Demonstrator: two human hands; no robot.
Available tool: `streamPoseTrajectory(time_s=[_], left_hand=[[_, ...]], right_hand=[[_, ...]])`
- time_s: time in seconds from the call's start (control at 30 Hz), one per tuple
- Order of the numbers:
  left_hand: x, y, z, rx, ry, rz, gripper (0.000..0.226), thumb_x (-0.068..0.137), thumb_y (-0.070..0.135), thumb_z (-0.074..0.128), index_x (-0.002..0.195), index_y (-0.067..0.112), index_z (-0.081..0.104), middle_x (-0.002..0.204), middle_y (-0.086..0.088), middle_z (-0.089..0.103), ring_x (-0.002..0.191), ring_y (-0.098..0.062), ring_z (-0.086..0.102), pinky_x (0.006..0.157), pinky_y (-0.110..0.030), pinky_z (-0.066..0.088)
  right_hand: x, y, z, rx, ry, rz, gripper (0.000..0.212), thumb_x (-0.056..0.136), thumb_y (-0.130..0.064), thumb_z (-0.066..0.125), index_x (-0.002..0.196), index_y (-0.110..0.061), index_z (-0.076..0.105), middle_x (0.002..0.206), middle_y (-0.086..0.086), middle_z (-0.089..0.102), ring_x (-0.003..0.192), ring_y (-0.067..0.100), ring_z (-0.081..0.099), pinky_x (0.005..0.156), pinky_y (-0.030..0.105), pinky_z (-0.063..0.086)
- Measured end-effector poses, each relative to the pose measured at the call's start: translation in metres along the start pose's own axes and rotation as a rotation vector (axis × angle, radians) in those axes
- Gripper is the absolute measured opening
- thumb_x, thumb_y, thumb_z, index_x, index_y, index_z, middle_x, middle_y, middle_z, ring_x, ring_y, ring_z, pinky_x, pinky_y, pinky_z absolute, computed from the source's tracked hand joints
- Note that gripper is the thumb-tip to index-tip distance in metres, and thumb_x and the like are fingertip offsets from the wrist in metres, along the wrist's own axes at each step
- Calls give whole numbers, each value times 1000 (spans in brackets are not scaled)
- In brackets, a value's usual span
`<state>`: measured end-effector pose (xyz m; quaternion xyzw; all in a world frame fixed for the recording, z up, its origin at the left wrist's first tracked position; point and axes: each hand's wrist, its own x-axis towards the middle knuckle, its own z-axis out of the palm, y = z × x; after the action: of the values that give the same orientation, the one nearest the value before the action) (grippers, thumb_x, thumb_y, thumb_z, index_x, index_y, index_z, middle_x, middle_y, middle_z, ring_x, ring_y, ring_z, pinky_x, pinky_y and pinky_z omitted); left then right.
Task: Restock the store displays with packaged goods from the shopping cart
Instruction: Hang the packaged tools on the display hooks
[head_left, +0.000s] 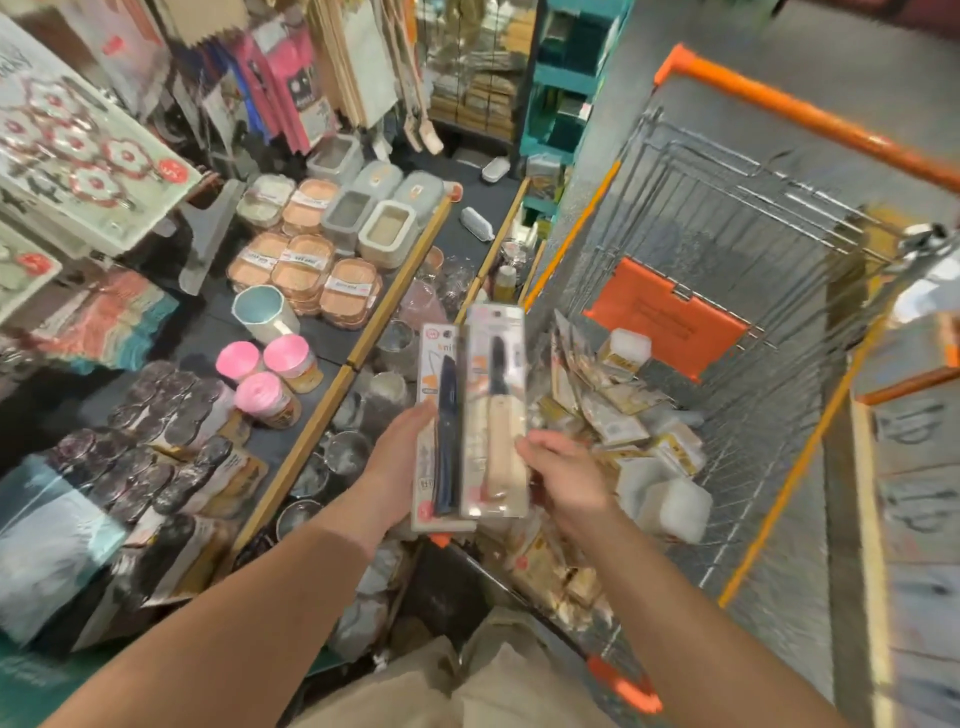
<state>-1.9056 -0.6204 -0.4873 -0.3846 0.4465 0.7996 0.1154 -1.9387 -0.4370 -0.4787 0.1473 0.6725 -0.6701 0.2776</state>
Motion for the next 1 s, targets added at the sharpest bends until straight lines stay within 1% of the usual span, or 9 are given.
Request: streamPoseTrajectory(time_s=[0.1, 0.17, 0.27, 0.4, 0.57, 0.73, 0.83, 0.93, 1.0], left_hand=[[-3, -3, 9, 33, -72, 65, 29, 97, 30, 56, 114, 8, 62, 94, -13, 69, 84, -30, 67, 76, -38, 50], [-3, -2, 6, 146, -19, 149, 14, 97, 17, 58, 108, 10, 64, 92, -11, 69, 88, -32, 66, 81, -41, 52], [-2, 7, -10, 216, 49, 212, 16, 93, 10, 63, 109, 11, 66, 98, -12, 71, 95, -33, 67, 92, -48, 52], [2, 22, -34, 299, 94, 284, 17, 95, 5, 60, 98, 20, 66, 84, 2, 73, 77, -13, 70, 72, -30, 55], [5, 22, -40, 431, 73, 300, 25, 93, 1, 61, 92, 25, 65, 76, 12, 73, 72, 0, 68, 62, -13, 51], [10, 11, -44, 460, 106, 246, 18, 92, 7, 65, 110, 9, 67, 93, 1, 72, 82, -12, 71, 67, -21, 53], [7, 6, -50, 425, 132, 184, 12, 87, 10, 69, 100, 11, 68, 86, -1, 73, 83, -21, 71, 71, -32, 55], [1, 3, -50, 431, 102, 181, 12, 91, 3, 64, 82, 11, 65, 65, 4, 70, 59, -10, 68, 56, -21, 54], [-1, -1, -52, 414, 116, 174, 12, 91, 3, 63, 85, 13, 66, 66, 4, 71, 59, -10, 68, 56, -21, 55]], right_hand=[[-6, -2, 24, -94, -183, 31, 11, 93, -14, 65, 83, -10, 66, 72, 4, 66, 61, 15, 60, 55, 25, 49], [-2, 6, 33, -143, -209, 7, 19, 88, -27, 67, 79, -11, 65, 68, 2, 61, 58, 12, 58, 53, 22, 45], [6, 14, 40, 24, -238, 103, 31, 101, -32, 51, 86, -8, 62, 62, 1, 57, 50, 11, 53, 47, 22, 41], [37, 35, 23, 151, -46, 284, 31, 103, -35, 47, 93, -8, 60, 68, 3, 61, 55, 15, 55, 53, 28, 48], [76, 58, 11, 68, 141, 403, 21, 98, -25, 58, 87, -7, 57, 64, 10, 55, 52, 20, 55, 44, 25, 43], [95, 72, 36, -131, 99, 503, 30, 90, -26, 71, 101, 0, 61, 63, 10, 57, 36, 17, 52, 37, 21, 41], [101, 77, 45, -186, 65, 566, 20, 96, -16, 62, 112, -4, 60, 68, 13, 57, 40, 19, 54, 35, 20, 43], [106, 79, 48, -270, 79, 585, 18, 96, -4, 54, 113, 2, 59, 79, 19, 61, 59, 27, 59, 37, 25, 48], [103, 80, 47, -326, 102, 544, 13, 99, 1, 46, 106, 3, 57, 82, 19, 58, 60, 25, 54, 28, 16, 36]])
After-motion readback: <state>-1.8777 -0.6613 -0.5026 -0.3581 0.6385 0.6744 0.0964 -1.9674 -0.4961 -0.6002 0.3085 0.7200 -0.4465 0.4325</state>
